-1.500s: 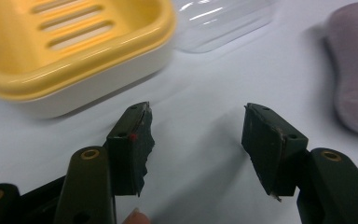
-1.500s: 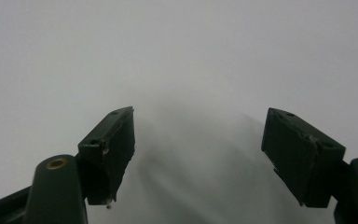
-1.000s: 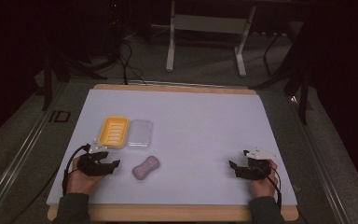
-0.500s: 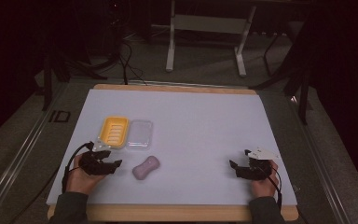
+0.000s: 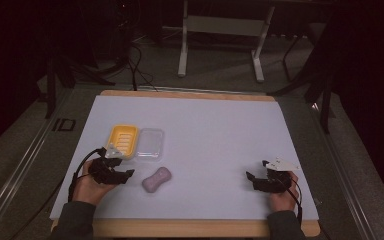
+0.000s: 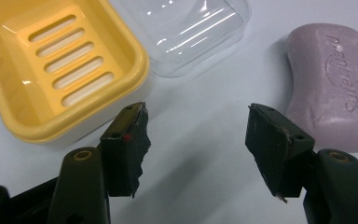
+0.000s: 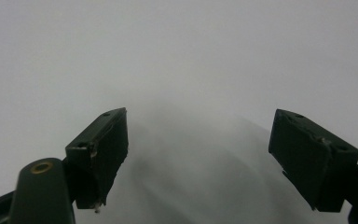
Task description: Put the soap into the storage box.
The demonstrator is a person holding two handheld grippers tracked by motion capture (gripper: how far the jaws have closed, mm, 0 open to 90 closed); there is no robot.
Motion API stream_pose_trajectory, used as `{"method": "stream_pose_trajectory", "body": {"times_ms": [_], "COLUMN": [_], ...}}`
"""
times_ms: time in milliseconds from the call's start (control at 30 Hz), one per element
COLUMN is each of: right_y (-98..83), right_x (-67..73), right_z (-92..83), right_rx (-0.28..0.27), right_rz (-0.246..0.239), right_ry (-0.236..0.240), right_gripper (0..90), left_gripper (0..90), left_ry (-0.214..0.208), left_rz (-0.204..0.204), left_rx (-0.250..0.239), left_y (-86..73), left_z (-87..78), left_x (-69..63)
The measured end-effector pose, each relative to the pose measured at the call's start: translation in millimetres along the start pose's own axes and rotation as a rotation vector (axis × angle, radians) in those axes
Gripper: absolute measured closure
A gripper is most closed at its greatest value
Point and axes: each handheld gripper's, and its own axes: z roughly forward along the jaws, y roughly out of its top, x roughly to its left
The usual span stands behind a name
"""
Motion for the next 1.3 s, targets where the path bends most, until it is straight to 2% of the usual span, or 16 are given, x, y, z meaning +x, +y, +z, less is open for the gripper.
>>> {"method": "stream_pose_trajectory", "body": {"times_ms": [200,333,533,600,767,967,1133,1300], "right_y": [-0.4,-0.7,-0.8,-0.9,-0.9,-1.1,-1.2,-1.2], "right_x": [-0.3,-0.8,-0.8,-0.8,-0.8,-1.0,-1.2,-1.2], "right_z": [-1.0,-1.7,-2.0,-2.0,-2.4,-2.9,-3.4,-3.6], "right_rx": [-0.011,-0.018,-0.024,-0.025,-0.026,-0.028,-0.031,-0.033], "right_rz": [0.005,0.009,0.01,0.011,0.014,0.016,0.017,0.018], "right_ry": [0.0,0.0,0.003,0.002,0.002,0.002,0.003,0.004], "right_gripper": [19.4,19.4,19.4,19.4,19.4,19.4,19.4,19.4], "left_gripper": [39.3,39.6,39.3,39.3,39.2,39.0,37.6,37.0], "left_ry": [-0.002,0.002,0.022,0.014,0.016,-0.006,-0.012,-0.021], "left_rz": [0.015,0.032,0.066,0.06,0.077,0.085,0.125,0.137], "left_rx": [0.01,-0.006,0.023,0.028,0.046,0.035,0.05,0.062], "left_y": [6.8,11.6,20.2,22.0,26.7,33.9,42.5,46.2], "left_z": [-1.6,-5.0,-7.3,-7.5,-8.3,-9.3,-7.5,-4.8], "left_x": [-2.2,-8.6,-14.5,-15.0,-17.3,-19.7,-25.3,-29.1]}}
